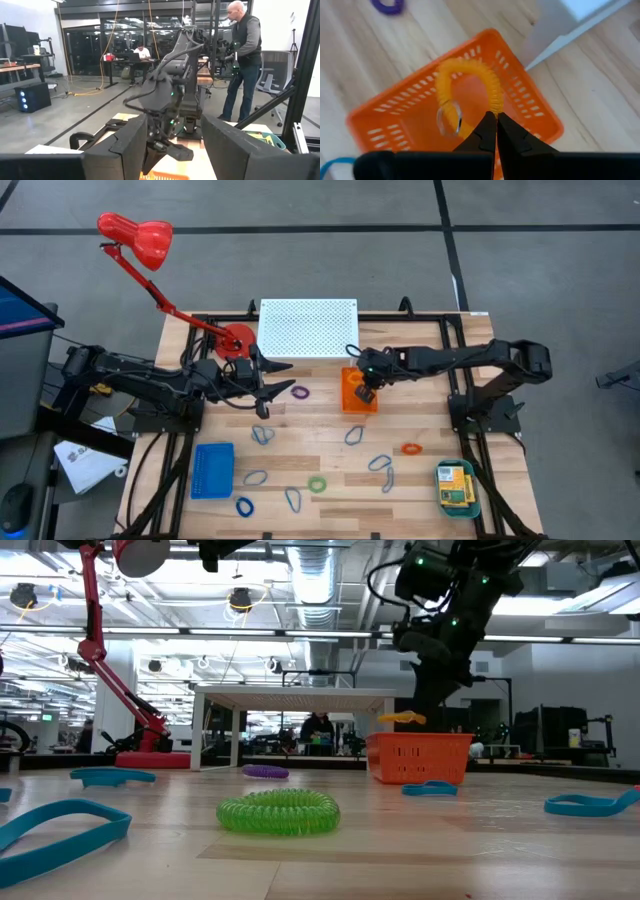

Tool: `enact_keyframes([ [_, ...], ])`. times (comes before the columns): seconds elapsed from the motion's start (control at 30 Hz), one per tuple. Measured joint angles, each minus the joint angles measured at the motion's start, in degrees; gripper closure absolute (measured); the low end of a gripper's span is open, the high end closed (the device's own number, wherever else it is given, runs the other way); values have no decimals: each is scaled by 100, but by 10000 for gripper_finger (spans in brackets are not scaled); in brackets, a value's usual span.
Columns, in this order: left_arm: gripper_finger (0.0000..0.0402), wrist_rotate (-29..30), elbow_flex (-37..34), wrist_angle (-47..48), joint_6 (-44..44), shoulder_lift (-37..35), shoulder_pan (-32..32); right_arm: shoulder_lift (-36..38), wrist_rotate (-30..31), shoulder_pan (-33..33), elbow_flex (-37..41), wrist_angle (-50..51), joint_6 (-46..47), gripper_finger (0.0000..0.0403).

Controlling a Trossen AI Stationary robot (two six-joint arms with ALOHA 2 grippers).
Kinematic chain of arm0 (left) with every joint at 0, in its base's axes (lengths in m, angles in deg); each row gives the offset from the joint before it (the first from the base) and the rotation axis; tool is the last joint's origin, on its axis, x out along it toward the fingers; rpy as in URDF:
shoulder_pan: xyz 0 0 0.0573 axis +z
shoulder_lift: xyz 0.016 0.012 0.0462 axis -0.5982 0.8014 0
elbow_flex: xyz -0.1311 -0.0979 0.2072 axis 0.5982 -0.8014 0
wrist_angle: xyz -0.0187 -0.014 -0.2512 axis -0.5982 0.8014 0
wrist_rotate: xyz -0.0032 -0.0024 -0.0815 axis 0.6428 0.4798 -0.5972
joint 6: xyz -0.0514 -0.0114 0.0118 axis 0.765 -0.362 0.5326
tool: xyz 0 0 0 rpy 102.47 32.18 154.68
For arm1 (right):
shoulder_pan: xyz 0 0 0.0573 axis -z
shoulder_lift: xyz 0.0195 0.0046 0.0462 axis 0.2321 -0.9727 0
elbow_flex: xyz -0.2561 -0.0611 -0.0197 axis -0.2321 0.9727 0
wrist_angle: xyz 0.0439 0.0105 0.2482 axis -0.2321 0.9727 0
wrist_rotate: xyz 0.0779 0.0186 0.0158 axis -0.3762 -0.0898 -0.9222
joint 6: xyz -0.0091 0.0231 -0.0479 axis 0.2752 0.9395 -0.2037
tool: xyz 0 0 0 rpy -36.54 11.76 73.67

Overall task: Pick & Place Office Desk Supplies
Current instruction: Put the yellow spring keychain into the orange bin, then put the orange spring keychain into the orange bin

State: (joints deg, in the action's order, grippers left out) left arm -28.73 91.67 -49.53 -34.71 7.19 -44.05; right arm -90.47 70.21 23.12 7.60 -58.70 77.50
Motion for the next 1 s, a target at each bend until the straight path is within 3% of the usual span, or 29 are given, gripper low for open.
enact_keyframes([
  [0.2,220,-2,0,15,-28,0,0,-124,-1,247,0,-28,-317,391],
  [0.47,220,0,0,17,-33,0,0,-79,-2,189,-2,90,-338,314],
  [0.63,220,-1,0,24,-36,0,0,20,-2,-36,-7,303,-150,290],
  [0.8,220,-1,0,155,-37,0,0,270,4,-684,-1,1121,558,285],
  [1.0,220,7,0,268,-35,0,0,450,11,-2151,134,1500,1497,285],
])
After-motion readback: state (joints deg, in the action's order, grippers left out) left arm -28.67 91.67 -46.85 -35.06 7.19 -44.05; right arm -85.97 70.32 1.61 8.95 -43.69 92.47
